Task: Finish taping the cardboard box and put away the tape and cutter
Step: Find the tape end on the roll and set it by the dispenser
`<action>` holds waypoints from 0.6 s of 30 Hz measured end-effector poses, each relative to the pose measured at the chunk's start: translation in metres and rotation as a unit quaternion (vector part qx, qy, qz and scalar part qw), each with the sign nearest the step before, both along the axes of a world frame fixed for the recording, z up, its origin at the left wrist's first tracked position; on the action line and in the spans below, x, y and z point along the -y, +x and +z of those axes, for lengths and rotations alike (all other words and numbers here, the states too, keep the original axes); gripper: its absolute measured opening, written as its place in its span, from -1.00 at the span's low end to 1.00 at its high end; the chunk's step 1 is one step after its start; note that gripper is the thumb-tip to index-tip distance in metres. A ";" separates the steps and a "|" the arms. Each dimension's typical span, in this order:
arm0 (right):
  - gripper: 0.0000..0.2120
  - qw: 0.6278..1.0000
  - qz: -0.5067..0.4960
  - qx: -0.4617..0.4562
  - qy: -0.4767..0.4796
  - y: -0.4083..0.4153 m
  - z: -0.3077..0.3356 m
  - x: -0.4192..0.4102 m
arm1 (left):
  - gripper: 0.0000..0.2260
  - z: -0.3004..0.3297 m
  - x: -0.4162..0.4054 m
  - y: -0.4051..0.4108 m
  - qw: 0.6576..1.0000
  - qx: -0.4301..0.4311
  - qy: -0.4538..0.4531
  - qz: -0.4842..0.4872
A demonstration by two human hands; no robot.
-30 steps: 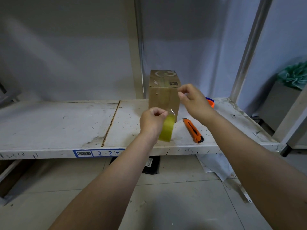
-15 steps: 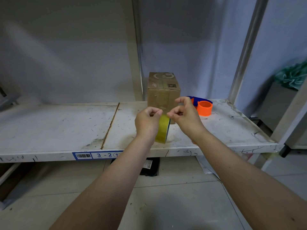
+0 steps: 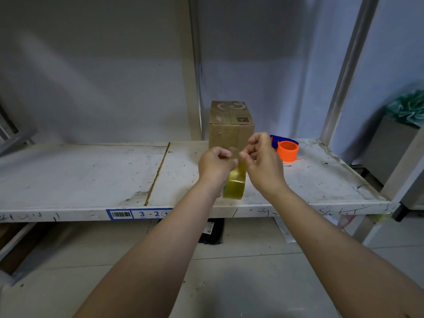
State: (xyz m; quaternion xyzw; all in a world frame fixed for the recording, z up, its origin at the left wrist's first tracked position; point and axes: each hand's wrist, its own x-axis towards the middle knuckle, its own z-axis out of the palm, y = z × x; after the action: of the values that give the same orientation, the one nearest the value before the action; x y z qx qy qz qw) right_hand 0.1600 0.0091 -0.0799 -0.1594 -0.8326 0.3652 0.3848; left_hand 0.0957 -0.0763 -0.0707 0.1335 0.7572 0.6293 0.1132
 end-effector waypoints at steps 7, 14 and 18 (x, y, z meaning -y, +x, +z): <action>-0.85 0.995 0.066 0.020 -0.074 0.003 0.011 -0.015 | -0.88 0.003 0.003 0.000 0.999 -0.012 0.029 0.029; -0.84 0.989 0.105 0.030 -0.094 0.005 0.014 -0.017 | -0.85 0.012 0.001 0.001 0.999 -0.021 0.033 0.032; -0.87 0.993 0.076 0.030 -0.081 0.004 0.016 -0.015 | -0.85 0.012 0.002 0.003 0.998 -0.050 0.033 0.023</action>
State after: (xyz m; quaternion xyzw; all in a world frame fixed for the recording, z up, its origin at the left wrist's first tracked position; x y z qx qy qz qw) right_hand 0.1635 0.0241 -0.0638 -0.1371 -0.8210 0.4548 0.3168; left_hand 0.0985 -0.0786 -0.0583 0.1507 0.7436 0.6490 0.0560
